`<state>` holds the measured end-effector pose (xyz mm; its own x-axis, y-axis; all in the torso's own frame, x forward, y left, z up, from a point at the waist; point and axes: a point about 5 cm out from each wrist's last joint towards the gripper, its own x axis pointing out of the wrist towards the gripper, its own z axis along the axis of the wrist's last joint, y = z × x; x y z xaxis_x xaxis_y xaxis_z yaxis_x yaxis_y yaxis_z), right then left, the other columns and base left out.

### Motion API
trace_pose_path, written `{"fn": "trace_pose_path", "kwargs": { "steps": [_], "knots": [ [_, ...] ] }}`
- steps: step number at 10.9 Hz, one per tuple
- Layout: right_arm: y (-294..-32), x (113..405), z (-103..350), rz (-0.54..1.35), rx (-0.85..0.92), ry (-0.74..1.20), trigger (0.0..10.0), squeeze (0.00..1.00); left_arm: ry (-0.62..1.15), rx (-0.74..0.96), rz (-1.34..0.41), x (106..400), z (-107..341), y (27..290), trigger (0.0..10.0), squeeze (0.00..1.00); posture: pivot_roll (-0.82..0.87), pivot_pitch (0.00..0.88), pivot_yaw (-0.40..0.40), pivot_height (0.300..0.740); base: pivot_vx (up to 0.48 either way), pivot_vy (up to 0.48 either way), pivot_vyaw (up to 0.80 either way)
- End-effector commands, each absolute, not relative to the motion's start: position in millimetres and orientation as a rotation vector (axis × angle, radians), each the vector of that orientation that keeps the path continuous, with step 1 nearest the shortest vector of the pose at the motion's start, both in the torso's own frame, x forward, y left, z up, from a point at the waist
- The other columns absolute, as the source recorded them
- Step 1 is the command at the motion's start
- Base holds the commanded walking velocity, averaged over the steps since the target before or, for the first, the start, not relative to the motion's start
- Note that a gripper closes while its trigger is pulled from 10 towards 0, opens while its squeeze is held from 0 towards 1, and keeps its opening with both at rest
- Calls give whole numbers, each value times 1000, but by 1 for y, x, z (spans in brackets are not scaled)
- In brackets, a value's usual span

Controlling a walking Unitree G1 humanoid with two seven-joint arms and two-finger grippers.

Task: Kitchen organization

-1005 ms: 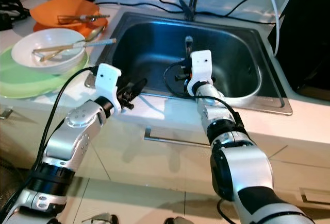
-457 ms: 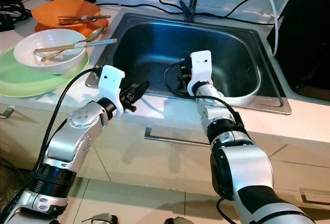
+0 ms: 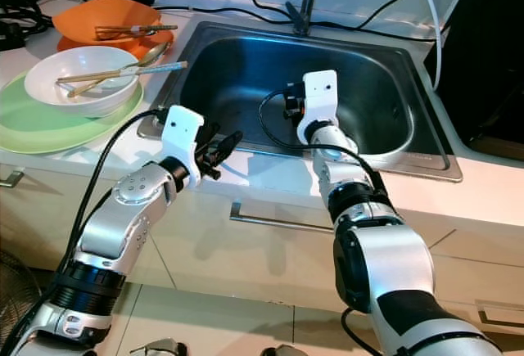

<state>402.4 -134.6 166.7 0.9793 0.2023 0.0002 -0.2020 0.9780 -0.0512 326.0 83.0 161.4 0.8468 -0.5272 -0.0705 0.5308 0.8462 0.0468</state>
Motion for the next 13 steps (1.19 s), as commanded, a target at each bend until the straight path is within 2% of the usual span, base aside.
{"fn": "trace_pose_path", "kwargs": {
  "steps": [1,3,5,9,11,13],
  "knots": [
    [-136,406,180,201,-53,-54,10000,0,63,68,-555,324,158,83,10000,0,98,29,-64,740,0,0,0],
    [-137,407,189,200,-34,-97,10000,0,35,77,-538,326,162,84,10000,0,95,42,-66,740,0,0,0],
    [-135,407,208,216,-10,-223,10000,0,-56,148,-455,331,173,89,10000,0,86,58,-65,740,0,0,0],
    [-137,390,216,244,-16,-413,10000,0,-151,215,-298,342,182,105,10000,0,68,77,-66,740,0,0,0],
    [-147,375,204,227,4,-425,10000,0,-170,216,-288,341,181,106,10000,0,47,92,-64,740,0,0,0],
    [-145,361,181,225,27,-365,10000,0,-184,229,-280,342,180,108,10000,0,47,95,-63,740,0,0,0]
  ]
}}
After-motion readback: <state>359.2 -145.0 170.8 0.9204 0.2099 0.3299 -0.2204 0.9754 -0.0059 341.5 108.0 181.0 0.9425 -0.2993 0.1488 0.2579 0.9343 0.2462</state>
